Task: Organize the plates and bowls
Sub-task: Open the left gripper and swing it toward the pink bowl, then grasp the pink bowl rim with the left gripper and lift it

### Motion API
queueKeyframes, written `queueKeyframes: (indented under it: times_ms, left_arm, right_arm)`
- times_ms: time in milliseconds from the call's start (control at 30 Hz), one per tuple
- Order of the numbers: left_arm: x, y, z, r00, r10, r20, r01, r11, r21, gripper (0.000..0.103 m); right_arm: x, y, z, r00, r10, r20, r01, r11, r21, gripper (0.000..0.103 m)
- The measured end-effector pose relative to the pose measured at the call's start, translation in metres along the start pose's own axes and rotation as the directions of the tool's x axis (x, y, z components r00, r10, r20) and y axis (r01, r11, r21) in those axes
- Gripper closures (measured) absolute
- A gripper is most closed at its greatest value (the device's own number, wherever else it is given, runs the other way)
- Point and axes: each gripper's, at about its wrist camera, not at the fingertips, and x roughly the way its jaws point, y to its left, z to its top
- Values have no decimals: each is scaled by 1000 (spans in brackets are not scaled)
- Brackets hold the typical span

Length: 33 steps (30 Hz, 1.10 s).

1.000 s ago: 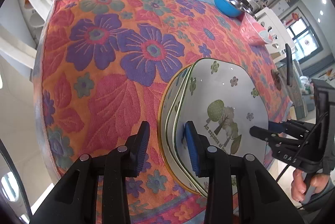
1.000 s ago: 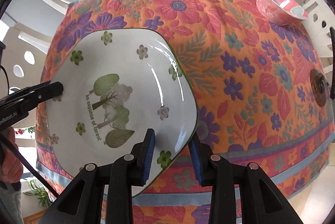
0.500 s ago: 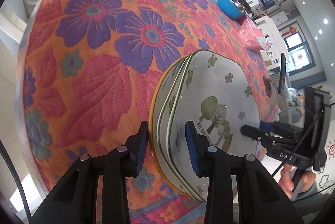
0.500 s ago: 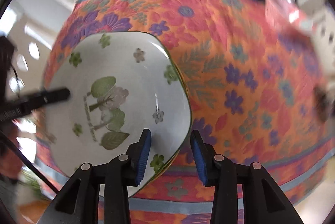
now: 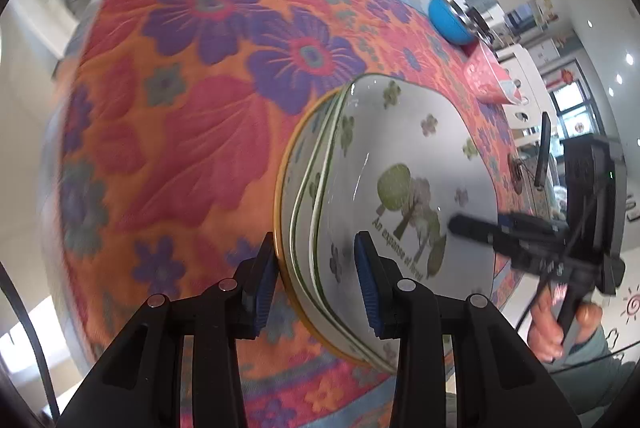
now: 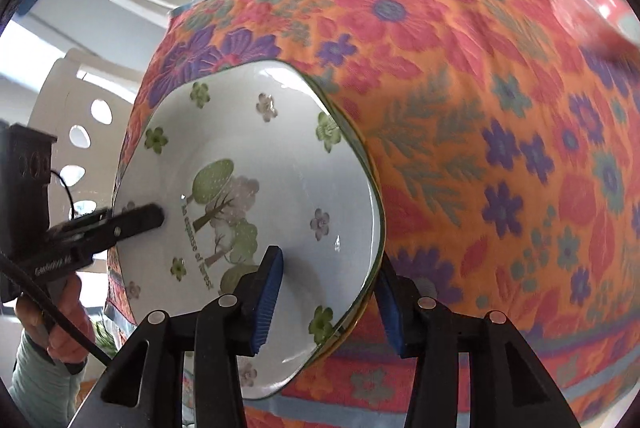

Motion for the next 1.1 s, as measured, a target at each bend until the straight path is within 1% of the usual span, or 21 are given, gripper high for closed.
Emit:
queueKeyframes:
  times_ms: [133, 200, 267, 367, 433, 467, 500, 533, 567, 600, 667, 733, 767, 833, 900, 933, 1000, 1033, 1067, 1100]
  left_arm:
    - [-9, 9, -9, 1000, 24, 3, -24, 1000, -14, 69]
    - [-11, 14, -10, 1000, 18, -1, -18, 999, -28, 70]
    - [-15, 15, -9, 1000, 12, -10, -12, 1000, -16, 70]
    - [-26, 14, -6, 1000, 17, -9, -17, 1000, 16, 70]
    - [-37, 12, 2, 998, 56, -1, -56, 998, 29, 70]
    - [-43, 9, 7, 998, 70, 10, -70, 997, 36, 70]
    - [-50, 0, 17, 996, 80, 31, -81, 995, 56, 70]
    - [-54, -9, 24, 995, 86, 50, -89, 993, 75, 70]
    - [-57, -20, 33, 994, 90, 69, -96, 991, 97, 70]
    - [-60, -38, 46, 992, 86, 97, -98, 987, 127, 70]
    - [-57, -66, 66, 990, 60, 130, -80, 984, 158, 67]
    - [-45, -103, 91, 990, 9, 141, -35, 983, 181, 64]
    - [-36, -120, 103, 989, -13, 145, -14, 982, 188, 62]
    - [-10, -160, 128, 989, -51, 141, 22, 979, 202, 54]
    - [18, -197, 149, 989, -66, 133, 36, 976, 216, 51]
    - [35, -215, 159, 990, -61, 124, 33, 975, 221, 51]
    - [69, -247, 182, 994, -33, 100, 13, 979, 203, 51]
    - [80, -255, 188, 996, -22, 90, 4, 981, 195, 51]
    - [95, -267, 196, 997, -1, 73, -12, 983, 184, 51]
    - [107, -277, 202, 998, 10, 57, -20, 984, 176, 51]
  right_arm:
    - [9, 13, 23, 1000, 2, 15, -1, 999, -53, 59]
    - [12, 19, 31, 1000, 2, 21, -1, 998, -68, 59]
    - [13, 19, 35, 1000, 10, 19, -9, 998, -69, 60]
    - [13, 11, 36, 1000, 31, 1, -31, 998, -45, 62]
    - [1, -2, 30, 999, 31, 11, -31, 999, -25, 62]
    - [-7, -10, 28, 999, 45, 21, -45, 999, -5, 59]
    - [-15, -20, 25, 997, 67, 30, -68, 997, 27, 55]
    - [-22, -28, 24, 996, 76, 40, -78, 996, 51, 55]
    - [-30, -36, 23, 996, 70, 56, -74, 995, 71, 54]
    - [-43, -48, 24, 996, 35, 86, -42, 996, 84, 54]
    - [-60, -60, 29, 992, 8, 124, -19, 996, 92, 54]
    - [-87, -84, 42, 984, 5, 176, -27, 992, 124, 54]
    - [-99, -96, 49, 980, -6, 198, -21, 990, 136, 54]
    - [-121, -119, 64, 971, -67, 231, 29, 986, 162, 54]
    - [-147, -150, 86, 952, -162, 260, 106, 971, 214, 53]
    - [-158, -168, 99, 942, -215, 259, 151, 957, 247, 53]
    - [-172, -197, 121, 931, -263, 252, 186, 939, 290, 53]
    - [-177, -211, 132, 931, -271, 243, 191, 932, 308, 53]
    - [-178, -231, 149, 938, -280, 206, 203, 922, 329, 53]
    - [-178, -244, 160, 943, -281, 176, 210, 917, 338, 53]
